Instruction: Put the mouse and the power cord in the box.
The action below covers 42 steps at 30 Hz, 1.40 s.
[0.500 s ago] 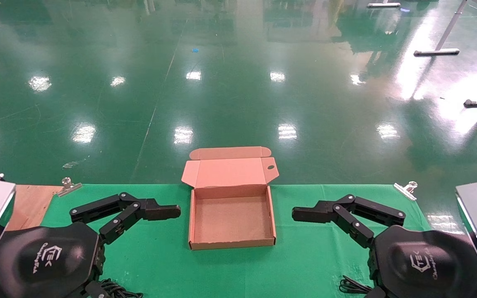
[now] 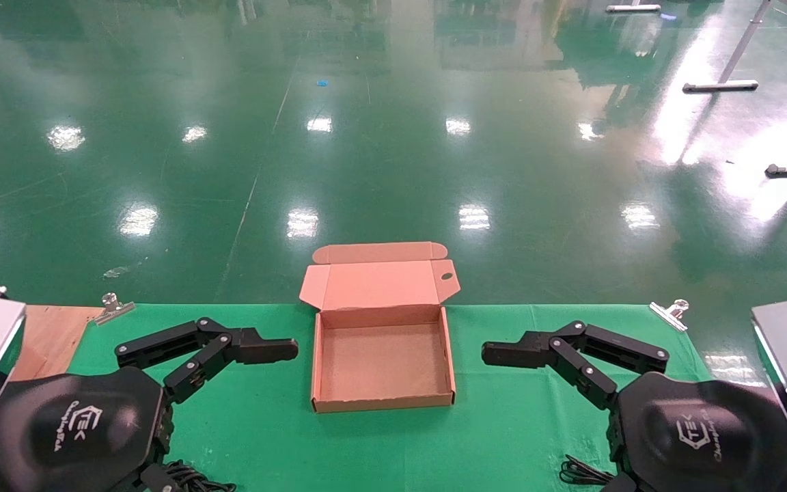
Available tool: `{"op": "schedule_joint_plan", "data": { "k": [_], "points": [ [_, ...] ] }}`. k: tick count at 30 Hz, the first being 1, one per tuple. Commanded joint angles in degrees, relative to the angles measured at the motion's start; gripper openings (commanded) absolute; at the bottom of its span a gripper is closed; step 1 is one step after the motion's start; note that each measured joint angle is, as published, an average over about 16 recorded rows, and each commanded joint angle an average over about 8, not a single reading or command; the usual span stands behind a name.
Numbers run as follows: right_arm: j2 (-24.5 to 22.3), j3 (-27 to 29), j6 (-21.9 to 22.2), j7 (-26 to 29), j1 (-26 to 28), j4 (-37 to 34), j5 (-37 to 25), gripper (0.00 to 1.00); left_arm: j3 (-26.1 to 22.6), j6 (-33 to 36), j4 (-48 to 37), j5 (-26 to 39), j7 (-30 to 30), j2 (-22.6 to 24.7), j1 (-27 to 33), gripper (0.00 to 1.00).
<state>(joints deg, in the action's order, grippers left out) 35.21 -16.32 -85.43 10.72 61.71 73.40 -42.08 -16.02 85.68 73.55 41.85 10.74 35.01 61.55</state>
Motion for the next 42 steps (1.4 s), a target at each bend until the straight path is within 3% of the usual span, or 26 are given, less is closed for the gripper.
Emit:
{"op": "schedule_joint_plan", "data": {
  "k": [1,42],
  "points": [
    [0.0,0.0,0.0,0.0,0.0,0.0,0.0,1.0,0.0,0.0,0.0,0.0,0.0,0.0,0.0,1.0],
    [0.0,0.0,0.0,0.0,0.0,0.0,0.0,1.0,0.0,0.0,0.0,0.0,0.0,0.0,0.0,1.0]
  ]
}}
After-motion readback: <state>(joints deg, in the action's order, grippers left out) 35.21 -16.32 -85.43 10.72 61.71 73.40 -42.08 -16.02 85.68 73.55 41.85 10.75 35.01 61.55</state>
